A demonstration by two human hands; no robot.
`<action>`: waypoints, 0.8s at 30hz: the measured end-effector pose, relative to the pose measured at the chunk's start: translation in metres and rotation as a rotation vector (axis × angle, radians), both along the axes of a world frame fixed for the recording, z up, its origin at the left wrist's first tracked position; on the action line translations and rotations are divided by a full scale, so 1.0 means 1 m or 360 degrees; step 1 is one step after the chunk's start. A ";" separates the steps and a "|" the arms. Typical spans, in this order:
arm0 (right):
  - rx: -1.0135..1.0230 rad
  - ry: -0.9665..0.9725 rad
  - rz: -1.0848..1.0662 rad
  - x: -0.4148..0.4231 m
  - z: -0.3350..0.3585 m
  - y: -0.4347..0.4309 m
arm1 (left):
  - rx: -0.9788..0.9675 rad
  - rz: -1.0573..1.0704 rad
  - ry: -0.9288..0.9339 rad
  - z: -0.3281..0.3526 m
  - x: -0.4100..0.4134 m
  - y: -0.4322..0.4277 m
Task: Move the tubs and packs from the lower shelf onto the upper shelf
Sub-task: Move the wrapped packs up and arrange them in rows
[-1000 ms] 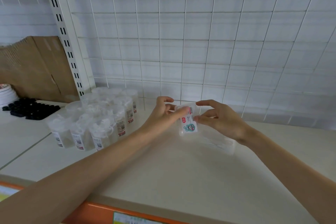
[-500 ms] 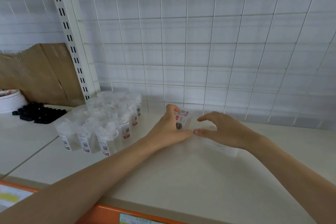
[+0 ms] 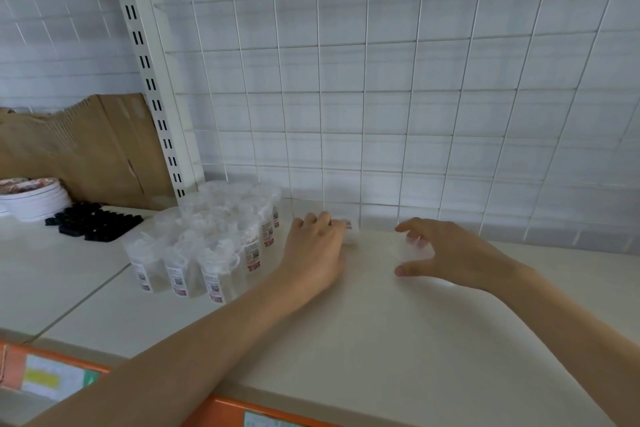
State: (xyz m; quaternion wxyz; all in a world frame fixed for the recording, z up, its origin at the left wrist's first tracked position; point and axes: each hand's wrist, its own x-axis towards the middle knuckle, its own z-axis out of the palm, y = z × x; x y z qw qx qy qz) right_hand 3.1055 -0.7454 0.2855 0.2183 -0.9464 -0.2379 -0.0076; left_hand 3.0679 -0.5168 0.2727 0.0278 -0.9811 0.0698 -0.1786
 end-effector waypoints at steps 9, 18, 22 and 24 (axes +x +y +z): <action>-0.0016 0.0049 0.0046 0.006 -0.007 -0.006 | -0.0110 0.0183 0.0397 -0.009 0.002 0.006; -0.0080 0.0063 0.0019 0.008 -0.007 -0.007 | -0.0297 0.0172 0.0487 -0.007 0.003 0.007; -0.0128 0.0056 -0.0023 0.005 -0.002 -0.007 | -0.0352 0.0170 0.0523 -0.006 0.002 0.007; -0.0169 0.0064 -0.0078 0.004 0.003 -0.010 | -0.0367 0.0174 0.0533 -0.006 0.002 0.007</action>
